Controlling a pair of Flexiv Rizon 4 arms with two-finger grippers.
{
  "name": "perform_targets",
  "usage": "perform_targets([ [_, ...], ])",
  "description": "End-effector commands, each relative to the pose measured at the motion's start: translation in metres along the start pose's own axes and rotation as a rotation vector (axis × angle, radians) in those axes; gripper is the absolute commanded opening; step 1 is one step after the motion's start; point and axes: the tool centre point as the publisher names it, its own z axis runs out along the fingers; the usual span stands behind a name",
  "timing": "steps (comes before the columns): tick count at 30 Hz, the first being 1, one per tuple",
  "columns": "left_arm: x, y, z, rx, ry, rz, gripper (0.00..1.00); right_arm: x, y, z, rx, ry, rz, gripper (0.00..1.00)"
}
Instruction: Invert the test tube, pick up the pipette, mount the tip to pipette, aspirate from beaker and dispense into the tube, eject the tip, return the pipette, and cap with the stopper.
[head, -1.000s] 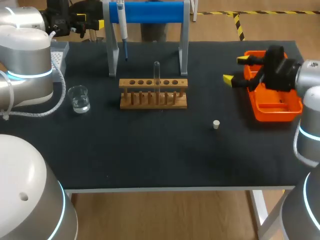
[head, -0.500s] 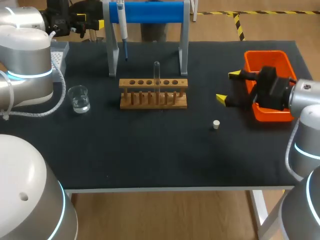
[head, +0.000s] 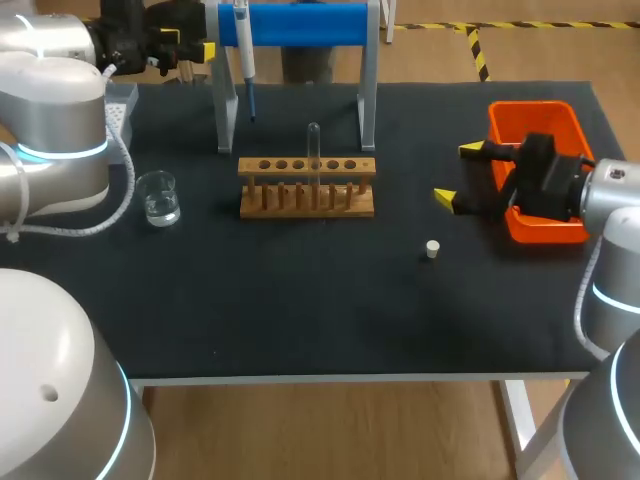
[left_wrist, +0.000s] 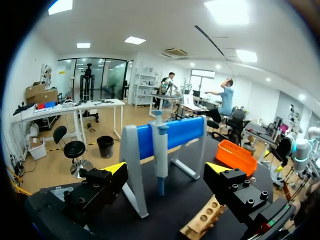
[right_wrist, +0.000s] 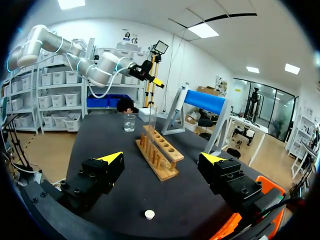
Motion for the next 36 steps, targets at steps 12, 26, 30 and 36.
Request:
perform_targets([
  [12, 0.136, 0.039, -0.038, 0.031, -0.033, 0.038, 1.00, 0.001, 0.000, 0.000, -0.001, -0.002, -0.001, 1.00],
  [26, 0.155, 0.069, -0.043, 0.048, 0.012, 0.057, 1.00, 0.001, 0.000, 0.000, -0.001, -0.002, -0.001, 1.00],
  [30, 0.160, 0.079, -0.045, 0.041, 0.044, 0.054, 1.00, 0.001, 0.000, 0.000, -0.001, -0.002, -0.001, 1.00],
  [36, 0.167, 0.097, -0.053, 0.028, 0.073, 0.055, 1.00, 0.001, 0.000, 0.000, -0.001, -0.002, -0.001, 1.00],
])
